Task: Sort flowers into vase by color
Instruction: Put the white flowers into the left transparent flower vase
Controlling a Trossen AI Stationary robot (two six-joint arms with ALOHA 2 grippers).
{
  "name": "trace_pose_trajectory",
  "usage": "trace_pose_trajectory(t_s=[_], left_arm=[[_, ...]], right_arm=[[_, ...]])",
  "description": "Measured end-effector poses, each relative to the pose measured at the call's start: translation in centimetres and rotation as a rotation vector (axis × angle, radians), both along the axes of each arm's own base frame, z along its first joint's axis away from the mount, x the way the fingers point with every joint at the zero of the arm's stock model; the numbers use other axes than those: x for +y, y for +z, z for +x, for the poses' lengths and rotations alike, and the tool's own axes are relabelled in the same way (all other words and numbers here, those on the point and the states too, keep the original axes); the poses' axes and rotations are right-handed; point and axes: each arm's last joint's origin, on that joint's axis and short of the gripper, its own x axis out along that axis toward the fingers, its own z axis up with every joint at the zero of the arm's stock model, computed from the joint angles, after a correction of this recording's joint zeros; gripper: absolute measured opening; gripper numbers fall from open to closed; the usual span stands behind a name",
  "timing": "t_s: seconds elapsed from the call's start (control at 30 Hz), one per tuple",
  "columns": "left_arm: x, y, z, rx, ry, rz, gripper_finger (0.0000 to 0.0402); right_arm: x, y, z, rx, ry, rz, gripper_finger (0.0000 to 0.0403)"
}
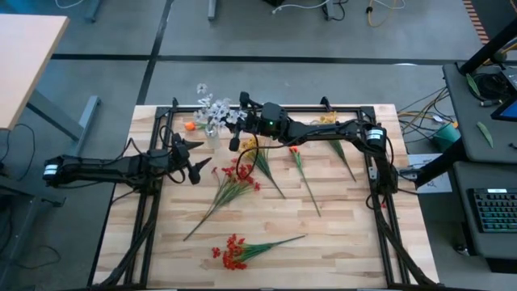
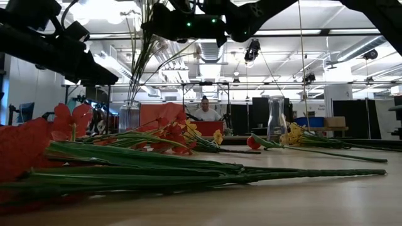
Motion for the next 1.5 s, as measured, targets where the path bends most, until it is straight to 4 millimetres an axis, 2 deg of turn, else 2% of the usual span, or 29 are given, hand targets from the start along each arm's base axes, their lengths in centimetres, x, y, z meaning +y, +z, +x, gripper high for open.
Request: trace_pose_trajectory(t_s=[0.2,0.6,0.7,0.8,0.97,1.2,1.5], left_arm=[[0.0,0.0,0.0,-0.001,0.0,-0.001,0.03],[0.0,0.0,0.0,-0.006,0.005,-0.013,0.03],[0.1,-0.1,-0.1,-0.006,0.066,-0.008,0.03],[0.4,-0.5,-0.1,0.005,0.153,-0.016,0.03],[0.4,-1.7,0.1,0.052,0.134,-0.032,0.03],[1.6,-2.3,0.4,0.044,0.196,-0.001,0.03],[4.2,-3.4,0.0,-0.007,0.277,-0.001,0.03]], right_arm=[[-0.3,-0.9,0.3,0.014,-0.02,0.007,0.0013],[-0.4,-0.9,0.3,0.008,-0.019,0.029,0.0013],[-0.4,-0.9,0.3,0.008,-0.019,0.029,0.0013],[-0.4,-0.9,0.3,0.009,-0.019,0.03,0.0013],[-0.4,-0.9,0.3,0.009,-0.019,0.03,0.0013],[-0.4,-0.9,0.3,0.009,-0.019,0.028,0.0013],[-0.4,-1.0,0.3,0.019,-0.019,0.016,0.0013]])
